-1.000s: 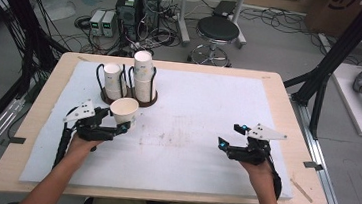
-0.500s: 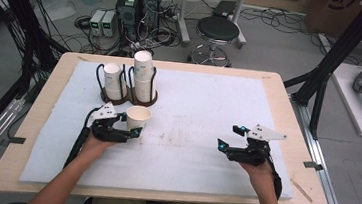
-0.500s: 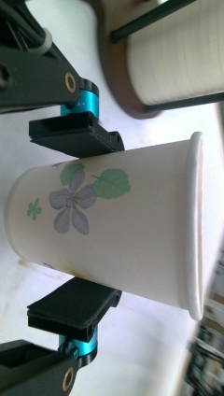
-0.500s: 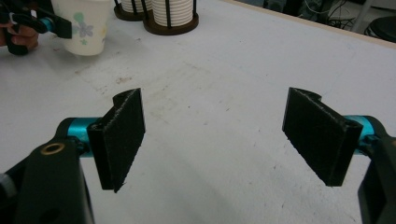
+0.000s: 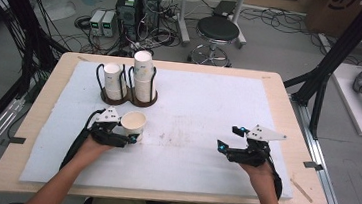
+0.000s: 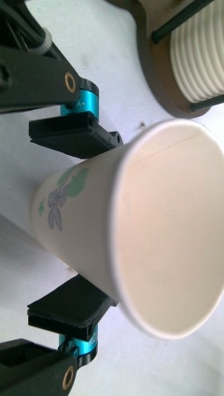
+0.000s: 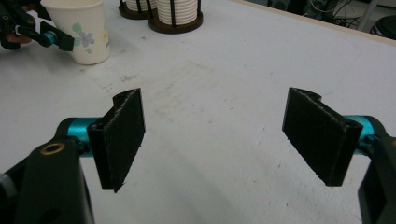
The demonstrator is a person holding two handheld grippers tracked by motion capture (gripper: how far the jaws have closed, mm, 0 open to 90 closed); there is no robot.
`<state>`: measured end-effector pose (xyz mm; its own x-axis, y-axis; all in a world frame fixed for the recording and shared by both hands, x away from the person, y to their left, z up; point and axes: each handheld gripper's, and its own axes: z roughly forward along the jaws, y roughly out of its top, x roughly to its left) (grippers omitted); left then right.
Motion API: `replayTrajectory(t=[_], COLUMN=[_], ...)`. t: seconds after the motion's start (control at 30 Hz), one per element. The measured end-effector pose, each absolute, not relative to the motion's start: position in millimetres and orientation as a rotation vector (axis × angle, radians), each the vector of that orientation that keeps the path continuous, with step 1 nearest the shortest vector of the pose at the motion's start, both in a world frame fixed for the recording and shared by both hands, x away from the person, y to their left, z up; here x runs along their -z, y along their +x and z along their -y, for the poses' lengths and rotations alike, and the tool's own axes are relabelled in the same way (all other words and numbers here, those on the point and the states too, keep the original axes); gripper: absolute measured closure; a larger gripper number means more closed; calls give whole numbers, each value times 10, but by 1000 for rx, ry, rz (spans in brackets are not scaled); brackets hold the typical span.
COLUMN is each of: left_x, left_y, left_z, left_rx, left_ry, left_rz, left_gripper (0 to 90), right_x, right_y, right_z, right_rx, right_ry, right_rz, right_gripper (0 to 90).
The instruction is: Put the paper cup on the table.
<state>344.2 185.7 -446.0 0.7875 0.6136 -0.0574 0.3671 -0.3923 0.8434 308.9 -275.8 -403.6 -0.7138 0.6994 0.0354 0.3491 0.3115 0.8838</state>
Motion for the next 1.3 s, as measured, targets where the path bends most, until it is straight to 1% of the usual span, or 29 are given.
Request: replayTrajectory(t=[0.17, 0.2, 0.23, 0.27, 0.3, 0.4, 0.6, 0.8, 1.0, 1.03, 1.07, 1.3], left_x=[4457, 4456, 4460, 4448, 4448, 4408, 4321, 4253, 4155, 4137, 4122, 4086], left_y=[3436, 3438, 3436, 3425, 3425, 3386, 3261, 3202, 3153, 3140, 3131, 3075], left_z=[-1881, -1892, -1895, -1926, -1926, -1997, -2204, -2345, -2450, -2471, -2491, -2651], left_rx=[-308, -294, -275, -266, -266, -272, -279, -285, -352, -372, -393, -470], left_ry=[2022, 2014, 1995, 1985, 1985, 1958, 1897, 1779, 1639, 1616, 1595, 1508], left_rz=[-755, -761, -776, -783, -783, -786, -734, -710, -704, -706, -713, -778], left_gripper=[301, 271, 271, 206, 197, 196, 195, 190, 190, 186, 164, 163], right_x=[4033, 4034, 4034, 4037, 4039, 4042, 4040, 4044, 4032, 4027, 4022, 4030], right_y=[3083, 3080, 3080, 3077, 3075, 3072, 3068, 3068, 3035, 3024, 3007, 2928], right_z=[2767, 2771, 2771, 2782, 2786, 2794, 2802, 2803, 2831, 2841, 2862, 2906], right_rx=[-1366, -1369, -1369, -1367, -1367, -1366, -1362, -1357, -1337, -1334, -1327, -1311], right_ry=[935, 936, 936, 939, 943, 946, 949, 951, 960, 966, 968, 990], right_rz=[-2225, -2225, -2225, -2223, -2225, -2226, -2222, -2219, -2189, -2182, -2159, -2120], right_gripper=[218, 218, 218, 218, 218, 218, 218, 218, 218, 218, 218, 218])
